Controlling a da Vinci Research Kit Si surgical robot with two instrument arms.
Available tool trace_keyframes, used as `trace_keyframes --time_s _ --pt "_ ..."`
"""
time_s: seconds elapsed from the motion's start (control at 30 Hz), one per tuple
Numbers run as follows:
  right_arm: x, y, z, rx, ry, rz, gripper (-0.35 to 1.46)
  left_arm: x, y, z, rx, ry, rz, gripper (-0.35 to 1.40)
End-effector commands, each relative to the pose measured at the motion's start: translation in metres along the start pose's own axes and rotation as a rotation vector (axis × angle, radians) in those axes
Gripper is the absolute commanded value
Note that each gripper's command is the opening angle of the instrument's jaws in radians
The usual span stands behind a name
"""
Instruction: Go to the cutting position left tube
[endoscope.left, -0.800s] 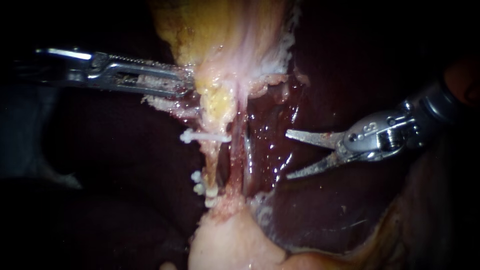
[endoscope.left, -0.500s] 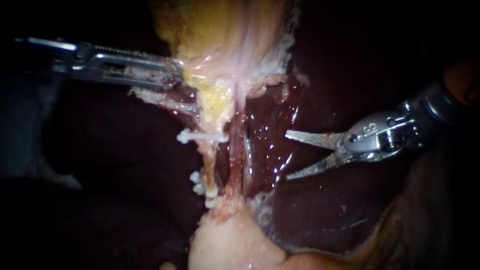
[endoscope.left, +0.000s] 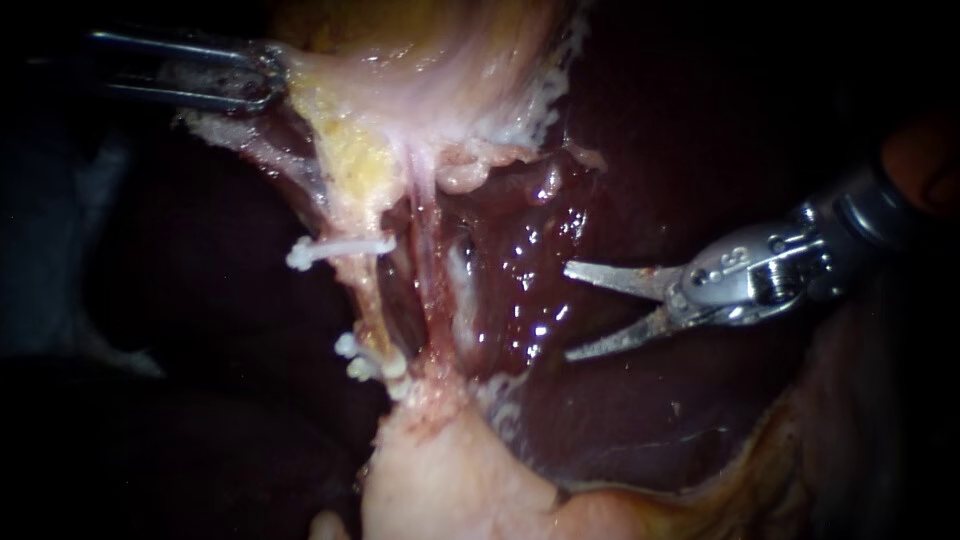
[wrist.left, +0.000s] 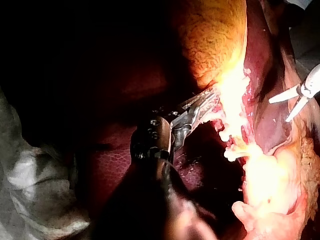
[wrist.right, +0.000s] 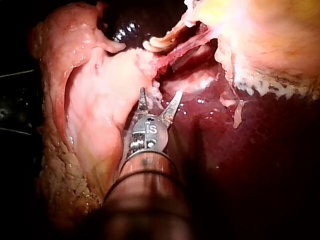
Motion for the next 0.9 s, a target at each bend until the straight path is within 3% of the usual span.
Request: trace_keyframes --time_s 0.03,0.27,0.47,0.63,0.9 --pt "0.0005 -0.0003 0.0005 0.013 0.016 -0.003 1.43 -0.0001 0.0001 0.0001 -0.001 -0.002 0.001 -0.35" --pt "0.0035 -0.0019 0.0033 0.064 0.060 0.024 1.43 -0.0002 0.0008 0.0004 -0.006 -0.005 -0.001 -0.35" --pt "0.0049 -0.0021 0.0059 0.090 0.078 0.045 1.43 -0.0003 0.0012 0.0005 -0.009 -0.006 0.004 -0.35" --pt "0.0047 -0.0019 0.0085 0.108 0.080 0.057 1.43 -0.0004 0.0015 0.0007 -0.012 -0.008 0.004 -0.35" --pt "0.0030 -0.0008 0.0123 0.139 0.082 0.074 1.43 -0.0004 0.0016 0.0007 -0.012 -0.007 0.003 -0.35"
